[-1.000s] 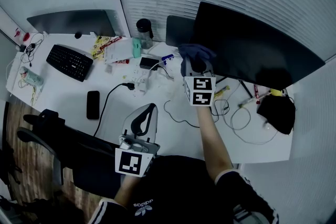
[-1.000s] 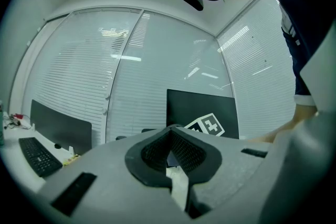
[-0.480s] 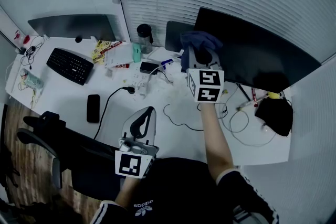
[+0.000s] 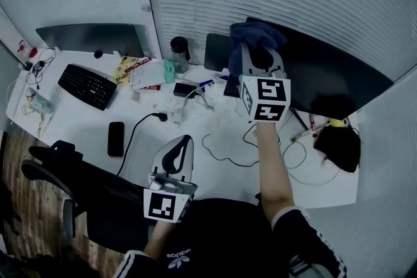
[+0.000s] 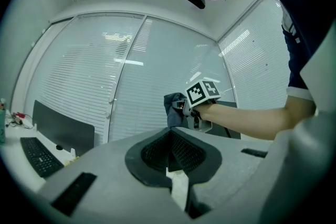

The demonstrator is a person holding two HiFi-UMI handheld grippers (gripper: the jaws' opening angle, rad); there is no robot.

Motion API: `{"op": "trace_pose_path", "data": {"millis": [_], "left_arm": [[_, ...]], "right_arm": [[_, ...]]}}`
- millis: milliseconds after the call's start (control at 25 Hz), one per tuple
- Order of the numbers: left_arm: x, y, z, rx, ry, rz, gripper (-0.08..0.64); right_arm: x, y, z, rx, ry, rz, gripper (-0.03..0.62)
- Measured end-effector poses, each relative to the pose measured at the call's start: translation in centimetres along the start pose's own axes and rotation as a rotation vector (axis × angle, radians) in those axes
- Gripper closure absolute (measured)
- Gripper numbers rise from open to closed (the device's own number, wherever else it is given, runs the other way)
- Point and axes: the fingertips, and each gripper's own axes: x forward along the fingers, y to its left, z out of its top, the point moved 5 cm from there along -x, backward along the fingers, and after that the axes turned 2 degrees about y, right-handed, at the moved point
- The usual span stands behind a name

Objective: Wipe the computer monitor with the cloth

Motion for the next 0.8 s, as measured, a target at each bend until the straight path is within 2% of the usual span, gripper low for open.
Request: {"op": "trace_pose_path", "data": {"millis": [280, 560, 800], "left_arm": [[-0.3, 0.2, 0.1, 0.003, -0.004, 0.007, 0.554], [-0.4, -0.2, 0.2, 0.006, -0.012, -0.001, 0.554], [-0.2, -1.0, -0.2, 0.003, -0.004, -0.029, 0.554]], "right_arm": [[0.0, -0.9, 3.6, -0.041, -0.074, -0.02, 0.546], [-0.2, -1.2, 4.0, -0.038, -0.088, -0.004, 0.546], [-3.4, -2.5, 5.7, -0.023, -0.158, 0.014, 0.546]]}}
